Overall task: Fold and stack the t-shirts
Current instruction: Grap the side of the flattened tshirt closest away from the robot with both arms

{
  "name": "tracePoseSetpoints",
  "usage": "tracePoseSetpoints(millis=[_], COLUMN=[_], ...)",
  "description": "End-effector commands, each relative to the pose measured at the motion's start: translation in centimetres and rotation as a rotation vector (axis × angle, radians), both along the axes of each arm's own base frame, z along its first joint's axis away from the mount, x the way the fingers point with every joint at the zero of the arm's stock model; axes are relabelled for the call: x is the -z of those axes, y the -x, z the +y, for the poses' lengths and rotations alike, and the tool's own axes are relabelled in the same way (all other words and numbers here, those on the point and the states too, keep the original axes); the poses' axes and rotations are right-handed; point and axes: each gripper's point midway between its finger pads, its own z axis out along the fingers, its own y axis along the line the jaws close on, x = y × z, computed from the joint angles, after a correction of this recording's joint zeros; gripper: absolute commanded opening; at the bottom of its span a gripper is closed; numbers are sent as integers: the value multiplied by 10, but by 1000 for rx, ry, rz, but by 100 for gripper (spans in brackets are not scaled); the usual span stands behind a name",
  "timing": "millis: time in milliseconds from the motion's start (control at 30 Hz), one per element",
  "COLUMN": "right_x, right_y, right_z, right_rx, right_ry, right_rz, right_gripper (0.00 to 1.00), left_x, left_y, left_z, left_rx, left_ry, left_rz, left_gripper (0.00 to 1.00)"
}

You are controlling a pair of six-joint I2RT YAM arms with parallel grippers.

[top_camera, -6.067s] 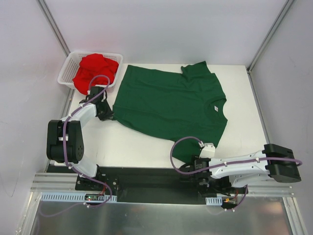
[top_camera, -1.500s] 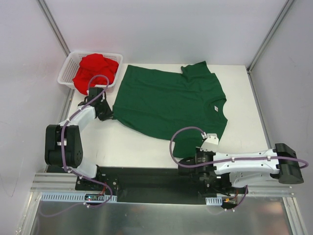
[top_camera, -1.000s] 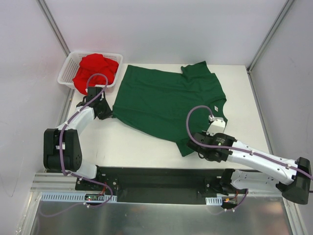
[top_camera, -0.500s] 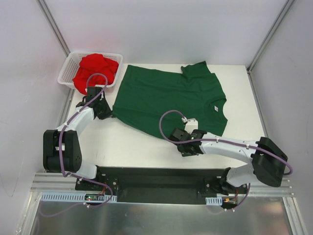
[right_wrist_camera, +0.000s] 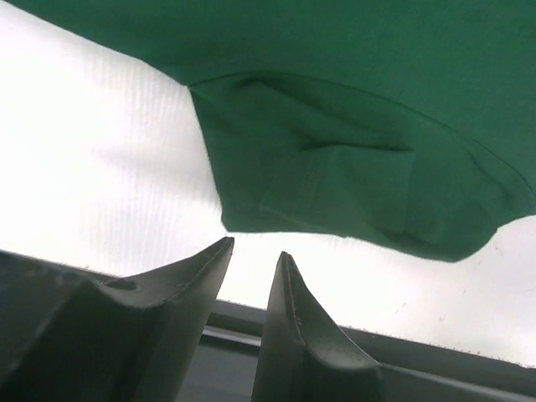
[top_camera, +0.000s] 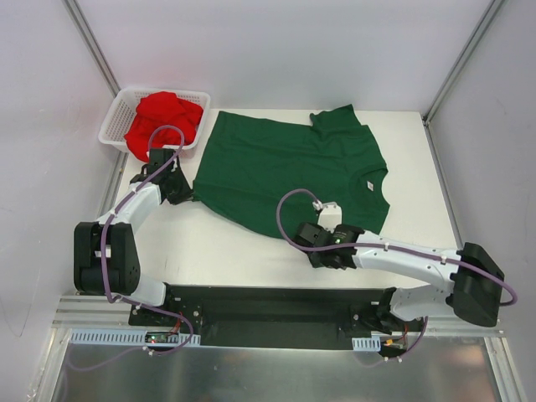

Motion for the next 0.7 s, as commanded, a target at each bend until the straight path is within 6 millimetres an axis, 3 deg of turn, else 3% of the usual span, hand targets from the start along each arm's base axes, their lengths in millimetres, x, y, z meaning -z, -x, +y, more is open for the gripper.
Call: tracePoseSetpoints(millis=[0,667], right_x=[-27,-3], right_y=[-1,5], right_z=[-7,-12], right_rx=[31,42], right_ry=[-20,12], right_rz=[-57,-24], right_gripper=[33,33], left_x=[-8,-7], left_y=[1,0], left_z=[3,4], left_rx=[-1,-3], left_ry=[1,-5], left_rz=[-21,-20], left_gripper=[0,0])
